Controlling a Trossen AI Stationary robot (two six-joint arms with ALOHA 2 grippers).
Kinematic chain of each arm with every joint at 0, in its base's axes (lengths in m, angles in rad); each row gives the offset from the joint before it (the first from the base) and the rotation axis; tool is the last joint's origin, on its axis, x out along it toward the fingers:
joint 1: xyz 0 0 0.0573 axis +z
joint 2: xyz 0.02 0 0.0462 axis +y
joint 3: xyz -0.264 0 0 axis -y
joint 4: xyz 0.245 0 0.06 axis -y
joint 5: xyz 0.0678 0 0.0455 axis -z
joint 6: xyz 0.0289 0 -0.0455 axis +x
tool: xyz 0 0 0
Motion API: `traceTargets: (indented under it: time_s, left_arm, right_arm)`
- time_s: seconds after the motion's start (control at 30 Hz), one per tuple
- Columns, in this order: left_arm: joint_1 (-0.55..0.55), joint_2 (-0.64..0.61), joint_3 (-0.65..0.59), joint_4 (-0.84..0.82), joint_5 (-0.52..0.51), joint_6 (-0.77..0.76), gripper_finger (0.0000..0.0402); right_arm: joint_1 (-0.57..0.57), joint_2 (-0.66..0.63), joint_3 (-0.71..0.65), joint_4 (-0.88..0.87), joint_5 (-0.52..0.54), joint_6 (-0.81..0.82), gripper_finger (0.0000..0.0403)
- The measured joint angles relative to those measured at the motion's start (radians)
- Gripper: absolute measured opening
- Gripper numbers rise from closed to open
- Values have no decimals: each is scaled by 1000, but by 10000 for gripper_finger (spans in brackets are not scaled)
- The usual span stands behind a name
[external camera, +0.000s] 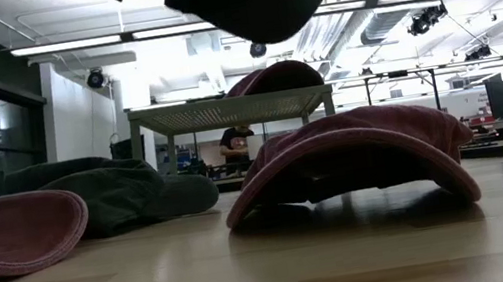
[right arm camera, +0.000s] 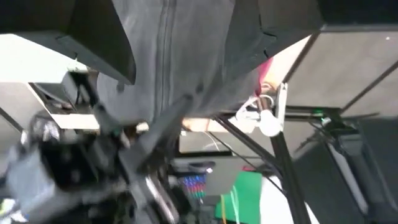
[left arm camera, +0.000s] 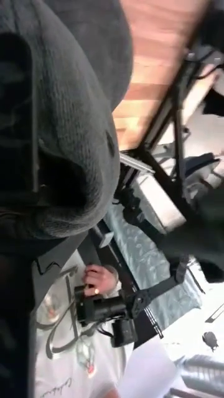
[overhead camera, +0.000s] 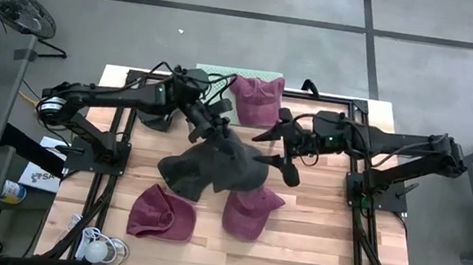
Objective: Pick & Place hat
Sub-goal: Put the right black cap on the shelf
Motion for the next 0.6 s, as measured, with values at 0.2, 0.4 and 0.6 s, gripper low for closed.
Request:
traceTargets:
  time_s: [0.2,0.4,0.6]
  left_arm:
    - [0,0,76,-90,-57,80,30]
    - [0,0,141,-186,-90,141,30]
    - [-3,0,153,-207,-92,148,30]
  right_arm:
    - [5,28,-16,1,44,-14,239]
    - [5,60,-15,26,101,-22,239]
    - [5,93,-15,96,123,-62,239]
